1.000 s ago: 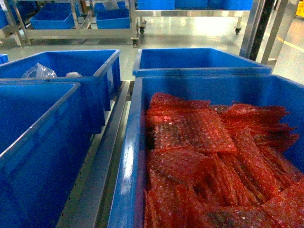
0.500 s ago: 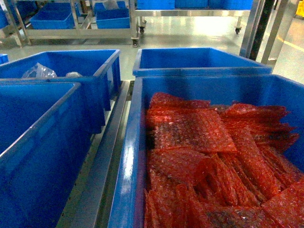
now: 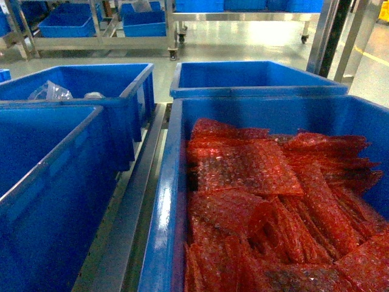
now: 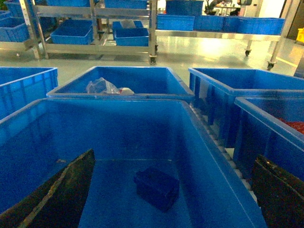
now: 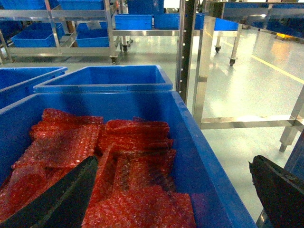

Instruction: Pick blue part to blue bin on bottom shelf

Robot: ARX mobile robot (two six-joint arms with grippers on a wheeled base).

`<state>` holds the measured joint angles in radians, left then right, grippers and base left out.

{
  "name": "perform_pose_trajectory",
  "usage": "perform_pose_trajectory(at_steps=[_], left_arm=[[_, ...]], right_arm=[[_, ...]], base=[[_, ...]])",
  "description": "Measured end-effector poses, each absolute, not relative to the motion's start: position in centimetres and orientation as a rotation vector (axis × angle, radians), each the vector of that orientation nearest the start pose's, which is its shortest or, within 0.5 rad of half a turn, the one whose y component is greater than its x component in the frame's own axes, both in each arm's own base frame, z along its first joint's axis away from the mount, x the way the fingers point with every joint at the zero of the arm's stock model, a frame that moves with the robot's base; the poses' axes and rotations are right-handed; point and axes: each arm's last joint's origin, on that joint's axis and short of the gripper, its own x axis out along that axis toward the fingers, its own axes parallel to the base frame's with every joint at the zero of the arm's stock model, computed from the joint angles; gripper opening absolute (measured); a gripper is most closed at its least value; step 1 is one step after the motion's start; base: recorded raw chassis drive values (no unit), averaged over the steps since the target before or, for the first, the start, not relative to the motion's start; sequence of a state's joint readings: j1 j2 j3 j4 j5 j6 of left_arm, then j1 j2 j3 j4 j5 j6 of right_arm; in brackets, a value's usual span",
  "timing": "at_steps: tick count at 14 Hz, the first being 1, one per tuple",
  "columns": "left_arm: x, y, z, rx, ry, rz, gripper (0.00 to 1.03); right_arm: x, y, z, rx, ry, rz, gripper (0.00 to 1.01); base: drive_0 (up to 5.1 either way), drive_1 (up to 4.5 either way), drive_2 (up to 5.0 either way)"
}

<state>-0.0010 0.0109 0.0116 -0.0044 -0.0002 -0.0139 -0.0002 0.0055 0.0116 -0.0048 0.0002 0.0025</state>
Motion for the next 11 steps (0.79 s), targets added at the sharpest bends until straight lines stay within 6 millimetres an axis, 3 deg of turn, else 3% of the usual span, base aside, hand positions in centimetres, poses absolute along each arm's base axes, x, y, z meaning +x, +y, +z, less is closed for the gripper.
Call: perform_pose_trajectory(at_steps=[11], left_arm=[[9.77, -0.01, 16.62, -0.014, 0.004, -0.001, 0.98]], right_arm=[[9.73, 0.0, 16.65, 0.002, -0.001, 0.0, 0.98]], base=[[0.0, 0.0, 0.0]])
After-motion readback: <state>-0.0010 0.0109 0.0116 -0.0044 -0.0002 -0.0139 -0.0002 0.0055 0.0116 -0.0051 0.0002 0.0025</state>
